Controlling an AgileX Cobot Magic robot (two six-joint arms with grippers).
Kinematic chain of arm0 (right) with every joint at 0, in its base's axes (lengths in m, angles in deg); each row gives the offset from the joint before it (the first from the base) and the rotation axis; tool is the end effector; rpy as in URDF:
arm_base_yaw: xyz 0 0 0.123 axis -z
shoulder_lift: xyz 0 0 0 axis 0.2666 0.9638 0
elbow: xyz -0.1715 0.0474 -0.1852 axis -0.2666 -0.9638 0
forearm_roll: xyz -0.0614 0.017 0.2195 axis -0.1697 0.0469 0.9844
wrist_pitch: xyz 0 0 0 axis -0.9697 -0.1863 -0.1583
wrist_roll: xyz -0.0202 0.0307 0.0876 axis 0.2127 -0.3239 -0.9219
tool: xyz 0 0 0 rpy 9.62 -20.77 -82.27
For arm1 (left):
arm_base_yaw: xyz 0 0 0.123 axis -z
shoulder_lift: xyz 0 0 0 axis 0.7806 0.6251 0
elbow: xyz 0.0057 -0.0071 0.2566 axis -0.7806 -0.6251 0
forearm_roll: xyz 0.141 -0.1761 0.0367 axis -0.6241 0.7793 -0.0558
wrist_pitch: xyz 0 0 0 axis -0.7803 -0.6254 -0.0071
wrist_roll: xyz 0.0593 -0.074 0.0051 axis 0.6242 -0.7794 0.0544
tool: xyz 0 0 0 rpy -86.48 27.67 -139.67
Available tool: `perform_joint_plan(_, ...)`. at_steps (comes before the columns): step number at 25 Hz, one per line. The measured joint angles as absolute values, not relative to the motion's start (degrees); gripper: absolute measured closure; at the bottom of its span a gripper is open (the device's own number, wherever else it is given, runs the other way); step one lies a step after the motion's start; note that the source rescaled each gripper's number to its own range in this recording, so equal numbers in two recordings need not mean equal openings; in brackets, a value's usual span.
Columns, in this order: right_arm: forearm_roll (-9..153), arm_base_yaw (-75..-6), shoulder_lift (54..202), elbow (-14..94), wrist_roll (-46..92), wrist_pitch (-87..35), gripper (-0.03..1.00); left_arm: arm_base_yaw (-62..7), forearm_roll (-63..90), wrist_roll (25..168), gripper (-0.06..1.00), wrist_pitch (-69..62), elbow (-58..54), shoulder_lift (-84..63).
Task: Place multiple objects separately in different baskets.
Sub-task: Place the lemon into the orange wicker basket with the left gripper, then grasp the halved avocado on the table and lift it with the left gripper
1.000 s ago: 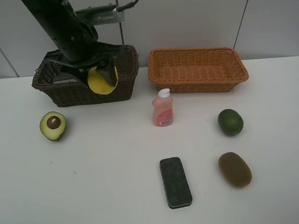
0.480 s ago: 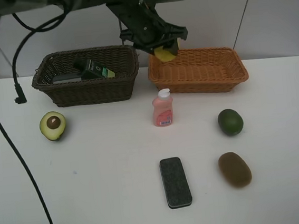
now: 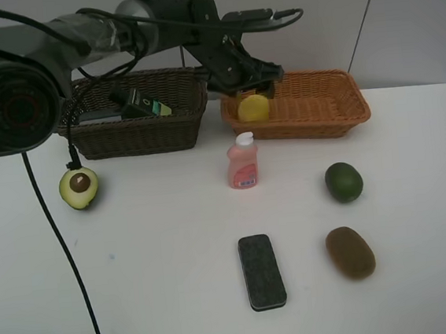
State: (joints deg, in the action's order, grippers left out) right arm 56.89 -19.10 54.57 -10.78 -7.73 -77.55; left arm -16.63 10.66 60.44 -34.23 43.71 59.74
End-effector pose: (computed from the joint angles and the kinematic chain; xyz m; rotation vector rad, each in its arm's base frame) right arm 0.0043 -0.0101 0.2685 0.0853 2.0209 -0.0193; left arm 0.4205 -0.3025 0.1486 0.5530 2.3748 -0.4866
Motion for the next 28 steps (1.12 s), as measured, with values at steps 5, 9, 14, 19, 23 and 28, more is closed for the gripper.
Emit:
perform_joint_plan(5,56.9,-19.1,54.6,-10.8,-7.7,-77.5,-0.03,-16.6,10.6,60.1,-0.06,-40.0,43.7,58.0)
perform_joint_plan(9,56.9,-19.1,54.6,-10.8,-7.7,-77.5,-0.03,-16.6,10.6,59.5,-0.06,-52.6,43.7,52.6)
perform_joint_plan(14,56.9,-19.1,54.6,-10.8,-7.7,-77.5,-0.03,-16.6,10.1,58.9,-0.06,-68.1,43.6,46.6)
perform_joint_plan(19,56.9,-19.1,54.6,-10.8,-7.7,-77.5,-0.03,-16.6,6.4,55.0,-0.06,-68.6,37.8,40.6)
perform_joint_plan(23,56.9,-19.1,54.6,-10.8,-7.7,-77.5,-0.03,-17.1,1.3,52.8,-0.06,-68.6,26.8,31.5)
perform_joint_plan(28,56.9,-19.1,54.6,-10.8,-7.7,-77.5,-0.03,-22.5,-2.0,47.9,-0.06,-68.5,9.3,18.0)
